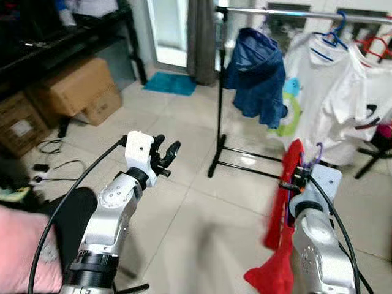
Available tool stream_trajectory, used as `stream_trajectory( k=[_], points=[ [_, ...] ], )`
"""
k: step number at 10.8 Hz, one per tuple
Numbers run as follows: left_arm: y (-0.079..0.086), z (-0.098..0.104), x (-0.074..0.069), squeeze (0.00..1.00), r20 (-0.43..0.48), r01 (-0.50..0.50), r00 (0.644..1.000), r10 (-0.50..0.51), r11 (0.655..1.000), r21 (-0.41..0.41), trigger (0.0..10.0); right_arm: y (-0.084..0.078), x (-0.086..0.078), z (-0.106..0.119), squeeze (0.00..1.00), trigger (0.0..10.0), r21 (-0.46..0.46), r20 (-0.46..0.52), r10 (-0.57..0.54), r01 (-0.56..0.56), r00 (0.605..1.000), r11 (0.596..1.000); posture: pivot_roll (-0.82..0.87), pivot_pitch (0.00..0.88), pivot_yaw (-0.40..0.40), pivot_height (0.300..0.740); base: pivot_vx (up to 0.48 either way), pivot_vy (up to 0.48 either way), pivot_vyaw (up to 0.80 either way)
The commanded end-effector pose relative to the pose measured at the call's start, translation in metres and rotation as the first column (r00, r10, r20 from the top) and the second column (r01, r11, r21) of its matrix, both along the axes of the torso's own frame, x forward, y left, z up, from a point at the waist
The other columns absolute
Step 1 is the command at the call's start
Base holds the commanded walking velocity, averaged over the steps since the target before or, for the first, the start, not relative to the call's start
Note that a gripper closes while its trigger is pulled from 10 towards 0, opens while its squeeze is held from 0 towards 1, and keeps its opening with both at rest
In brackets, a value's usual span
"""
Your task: Hang hanger
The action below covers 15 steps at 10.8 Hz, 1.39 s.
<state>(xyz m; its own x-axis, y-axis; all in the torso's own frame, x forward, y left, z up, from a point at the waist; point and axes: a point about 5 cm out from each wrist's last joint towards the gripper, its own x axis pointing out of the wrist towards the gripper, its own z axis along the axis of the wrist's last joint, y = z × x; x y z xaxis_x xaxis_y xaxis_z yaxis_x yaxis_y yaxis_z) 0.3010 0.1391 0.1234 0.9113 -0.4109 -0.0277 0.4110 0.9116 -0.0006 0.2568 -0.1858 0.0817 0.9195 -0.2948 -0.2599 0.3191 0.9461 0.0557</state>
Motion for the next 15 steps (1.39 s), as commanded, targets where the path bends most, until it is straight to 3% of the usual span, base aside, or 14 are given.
stream_trajectory(
  k=[1, 4, 6, 8, 11, 13, 15],
  points=[
    [0.003, -0.001, -0.002, 0.00, -0.009, -0.001, 1.000, 0.001, 1.000, 0.000, 10.0, 0.002, 0.003, 0.012, 0.00, 10.0, -0.010, 0.045, 0.011, -0.010, 0.999, 1.000, -0.16, 0.000, 0.079, 0.740, 0.281, 0.000, 0.00],
    [-0.002, -0.005, -0.004, 0.00, -0.022, 0.011, 1.000, -0.011, 1.000, -0.013, 10.0, -0.003, -0.001, 0.012, 0.00, 10.0, -0.027, 0.040, -0.015, 0.016, 0.999, 1.000, -0.17, 0.000, 0.079, 0.740, 0.281, 0.000, 0.00],
    [-0.004, -0.002, -0.004, 0.00, -0.018, 0.019, 1.000, -0.019, 1.000, -0.018, 10.0, 0.003, 0.003, 0.020, 0.00, 10.0, 0.069, 0.166, 0.010, -0.022, 0.986, 0.997, -0.17, 0.000, 0.080, 0.740, 0.276, 0.000, 0.00],
    [-0.003, -0.003, -0.004, 0.00, -0.020, 0.012, 1.000, -0.013, 1.000, -0.020, 10.0, 0.005, 0.004, 0.017, 0.00, 10.0, 0.152, 0.169, 0.012, -0.038, 0.985, 0.988, -0.17, 0.000, 0.076, 0.740, 0.277, 0.000, 0.00],
    [-0.007, -0.001, -0.001, 0.00, -0.017, 0.028, 0.999, -0.028, 0.999, -0.029, 10.0, 0.005, 0.006, 0.010, 0.00, 10.0, 0.001, 0.066, 0.054, -0.054, 0.996, 0.999, -0.19, 0.000, 0.096, 0.740, 0.277, 0.000, 0.00],
    [-0.008, 0.000, 0.001, 0.00, -0.015, 0.030, 0.999, -0.030, 0.999, -0.031, 10.0, -0.002, 0.004, 0.010, 0.00, 10.0, 0.028, 0.080, 0.008, -0.010, 0.997, 1.000, -0.19, 0.000, 0.097, 0.740, 0.276, 0.000, -0.40],
    [-0.006, -0.001, -0.001, 0.00, -0.014, 0.014, 1.000, -0.014, 0.999, -0.040, 10.0, -0.008, 0.006, 0.016, 0.00, 10.0, -0.006, 0.109, -0.003, 0.003, 0.994, 1.000, -0.19, 0.000, 0.071, 0.740, 0.277, 0.000, -0.80]
  ],
)
